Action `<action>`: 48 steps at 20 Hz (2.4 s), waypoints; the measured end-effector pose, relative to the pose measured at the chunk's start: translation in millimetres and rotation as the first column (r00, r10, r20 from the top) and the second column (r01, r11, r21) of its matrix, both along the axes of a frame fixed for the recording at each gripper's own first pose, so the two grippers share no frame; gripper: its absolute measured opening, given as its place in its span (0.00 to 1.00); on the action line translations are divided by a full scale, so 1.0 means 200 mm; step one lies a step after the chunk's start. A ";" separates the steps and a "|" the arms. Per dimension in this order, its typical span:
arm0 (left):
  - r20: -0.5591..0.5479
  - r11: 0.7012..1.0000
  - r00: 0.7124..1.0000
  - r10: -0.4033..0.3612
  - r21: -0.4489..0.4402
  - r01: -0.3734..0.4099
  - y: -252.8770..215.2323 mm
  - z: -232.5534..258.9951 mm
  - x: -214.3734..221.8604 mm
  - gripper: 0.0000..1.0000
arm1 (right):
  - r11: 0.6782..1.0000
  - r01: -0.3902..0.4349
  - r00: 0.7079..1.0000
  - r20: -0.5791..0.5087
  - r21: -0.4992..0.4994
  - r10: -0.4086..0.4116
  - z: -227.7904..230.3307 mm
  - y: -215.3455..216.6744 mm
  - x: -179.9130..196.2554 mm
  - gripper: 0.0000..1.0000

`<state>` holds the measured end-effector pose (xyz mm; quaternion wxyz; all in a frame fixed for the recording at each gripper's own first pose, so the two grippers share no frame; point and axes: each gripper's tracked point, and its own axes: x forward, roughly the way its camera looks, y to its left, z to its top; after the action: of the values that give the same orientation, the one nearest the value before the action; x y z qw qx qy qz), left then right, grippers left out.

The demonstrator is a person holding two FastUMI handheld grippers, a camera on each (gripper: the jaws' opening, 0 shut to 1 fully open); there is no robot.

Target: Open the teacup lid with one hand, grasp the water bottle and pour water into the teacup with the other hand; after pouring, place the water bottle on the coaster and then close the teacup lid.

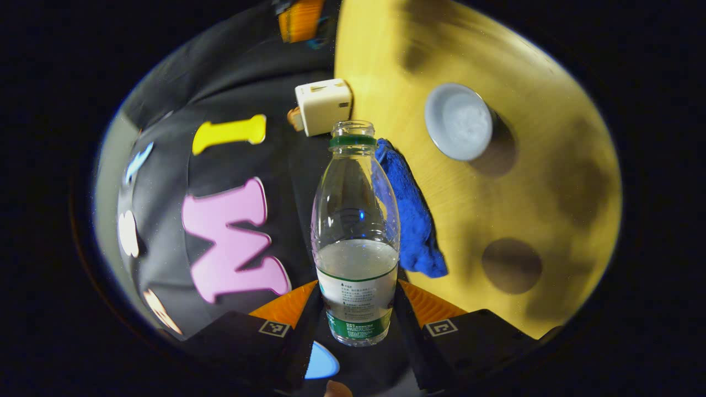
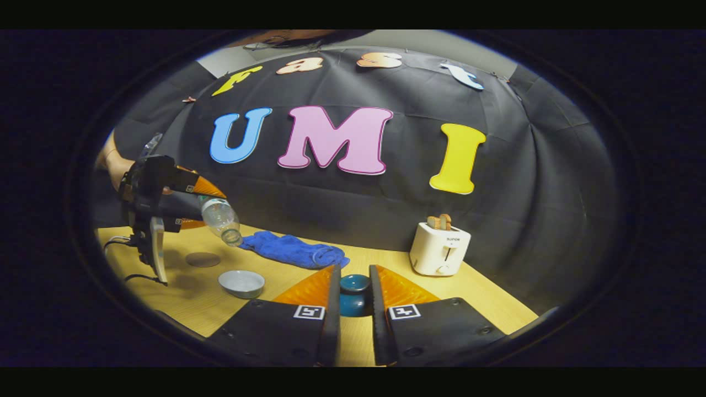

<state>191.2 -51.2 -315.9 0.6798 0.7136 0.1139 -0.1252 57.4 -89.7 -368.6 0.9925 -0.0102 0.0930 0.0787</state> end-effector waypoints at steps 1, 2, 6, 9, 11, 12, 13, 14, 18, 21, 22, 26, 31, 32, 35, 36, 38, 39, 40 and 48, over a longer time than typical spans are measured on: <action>-0.017 0.993 0.999 0.031 -0.113 -0.032 -0.01 -0.01 -0.02 0.73 | 1.000 0.001 1.000 -0.001 -0.004 -0.001 0.00 0.01 0.01 0.27; -0.032 0.973 0.997 0.067 -0.217 -0.073 -0.02 -0.02 -0.03 0.74 | 1.000 0.003 1.000 -0.003 -0.006 -0.003 0.00 0.01 0.01 0.22; -0.036 0.809 0.983 0.181 -0.563 -0.170 -0.04 0.02 -0.02 0.74 | 1.000 0.010 1.000 -0.005 0.006 -0.010 0.02 0.05 0.03 0.27; -0.039 0.629 0.970 0.239 -0.755 -0.185 -0.03 0.07 -0.02 0.74 | 1.000 0.016 1.000 -0.006 0.014 -0.016 0.04 0.11 0.07 0.32; -0.085 0.472 0.959 0.270 -0.857 -0.208 -0.01 0.05 -0.02 0.74 | 0.999 0.025 1.000 -0.008 0.032 -0.025 0.04 0.13 0.08 0.22; -0.101 0.402 0.953 0.284 -0.890 -0.214 0.02 0.04 -0.02 0.74 | 0.999 0.029 1.000 -0.009 0.038 -0.029 0.05 0.14 0.09 0.32; -0.113 0.341 0.947 0.300 -0.915 -0.217 0.04 0.03 -0.01 0.74 | 0.999 0.030 1.000 -0.011 0.041 -0.030 0.05 0.15 0.09 0.27; -0.130 0.283 0.942 0.311 -0.933 -0.222 0.06 0.01 -0.01 0.74 | 0.999 0.029 1.000 -0.011 0.040 -0.029 0.05 0.16 0.10 0.27; -0.235 0.006 0.922 0.308 -0.968 -0.249 0.13 -0.10 -0.03 0.74 | 0.999 0.017 1.000 -0.020 0.033 -0.016 0.03 0.21 0.11 0.27; -0.274 -0.099 0.898 0.344 -0.962 -0.256 0.23 -0.20 -0.02 0.74 | 0.999 0.013 1.000 -0.024 0.034 -0.012 0.03 0.24 0.13 0.32; -0.284 -0.117 0.891 0.353 -0.959 -0.259 0.26 -0.23 -0.01 0.75 | 0.999 0.011 1.000 -0.026 0.033 -0.011 0.03 0.25 0.13 0.32; -0.342 -0.194 0.879 0.331 -0.937 -0.292 0.23 -0.35 -0.01 0.75 | 1.000 0.001 0.999 -0.035 0.023 0.000 0.02 0.27 0.15 0.32; -0.363 -0.214 0.865 0.347 -0.928 -0.304 0.25 -0.41 -0.03 0.71 | 1.000 -0.003 0.999 -0.040 0.021 0.004 0.02 0.28 0.15 0.32; -0.365 -0.211 0.866 0.343 -0.928 -0.308 0.25 -0.42 -0.03 0.76 | 1.000 -0.004 0.999 -0.043 0.022 0.005 0.01 0.28 0.15 0.32; -0.361 -0.194 0.873 0.329 -0.930 -0.312 0.23 -0.42 -0.02 0.77 | 1.000 -0.005 0.999 -0.045 0.027 0.007 0.00 0.29 0.15 0.32; -0.360 -0.190 0.873 0.330 -0.931 -0.312 0.23 -0.42 -0.02 0.78 | 1.000 -0.007 0.999 -0.045 0.027 0.008 0.01 0.30 0.15 0.27; -0.362 -0.194 0.873 0.326 -0.930 -0.313 0.23 -0.42 -0.02 0.80 | 1.000 -0.009 0.999 -0.043 0.025 0.010 0.01 0.31 0.15 0.27; -0.366 -0.200 0.873 0.323 -0.928 -0.315 0.23 -0.42 -0.02 0.80 | 1.000 -0.010 0.999 -0.042 0.025 0.011 0.01 0.31 0.15 0.27; -0.371 -0.202 0.870 0.324 -0.926 -0.320 0.23 -0.43 -0.03 0.80 | 1.000 -0.009 0.999 -0.041 0.025 0.010 0.01 0.31 0.15 0.32; -0.363 -0.203 0.869 0.335 -0.929 -0.310 0.24 -0.41 -0.04 0.88 | 0.999 -0.014 0.999 -0.046 0.032 0.016 0.00 0.32 0.15 0.27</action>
<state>184.0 -2.6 -398.6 0.9846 -0.0753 0.1566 0.0174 86.6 -25.4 -367.7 0.9895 0.0067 0.1147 0.0878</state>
